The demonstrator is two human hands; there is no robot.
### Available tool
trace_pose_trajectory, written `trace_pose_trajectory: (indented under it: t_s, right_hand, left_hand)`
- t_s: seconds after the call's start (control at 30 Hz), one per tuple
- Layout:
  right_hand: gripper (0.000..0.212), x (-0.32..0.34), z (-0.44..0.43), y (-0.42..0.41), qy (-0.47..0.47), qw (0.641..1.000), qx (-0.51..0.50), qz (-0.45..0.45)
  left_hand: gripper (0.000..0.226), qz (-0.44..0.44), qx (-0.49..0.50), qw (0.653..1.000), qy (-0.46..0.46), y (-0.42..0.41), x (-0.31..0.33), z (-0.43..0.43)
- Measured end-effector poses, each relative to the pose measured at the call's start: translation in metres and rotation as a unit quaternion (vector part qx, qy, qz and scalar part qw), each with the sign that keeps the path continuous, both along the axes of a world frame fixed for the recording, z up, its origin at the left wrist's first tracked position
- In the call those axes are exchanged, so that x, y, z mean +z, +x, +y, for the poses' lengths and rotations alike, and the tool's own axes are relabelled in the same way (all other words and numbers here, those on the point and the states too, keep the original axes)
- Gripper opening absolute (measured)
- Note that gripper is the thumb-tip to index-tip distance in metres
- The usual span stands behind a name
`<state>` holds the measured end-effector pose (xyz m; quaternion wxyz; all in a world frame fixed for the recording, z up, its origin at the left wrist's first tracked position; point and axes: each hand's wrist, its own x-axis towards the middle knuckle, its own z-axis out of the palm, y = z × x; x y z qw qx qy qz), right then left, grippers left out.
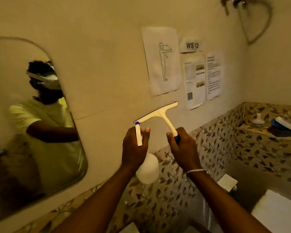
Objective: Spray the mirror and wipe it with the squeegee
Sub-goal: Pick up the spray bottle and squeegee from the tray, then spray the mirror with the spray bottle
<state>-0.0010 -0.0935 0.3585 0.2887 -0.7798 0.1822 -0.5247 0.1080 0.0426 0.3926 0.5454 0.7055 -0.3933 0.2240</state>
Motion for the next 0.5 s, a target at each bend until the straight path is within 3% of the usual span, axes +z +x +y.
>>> trace_pose_trajectory:
  t_s: [0.2, 0.5]
  right_hand:
    - [0.027, 0.079, 0.067, 0.027, 0.000, 0.994, 0.074, -0.081]
    - [0.027, 0.155, 0.167, 0.059, 0.004, 0.973, 0.179, -0.148]
  left_hand:
    - [0.023, -0.045, 0.063, 0.995, -0.056, 0.022, 0.064, 0.066]
    - [0.022, -0.024, 0.180, 0.970, -0.163, 0.033, 0.142, 0.188]
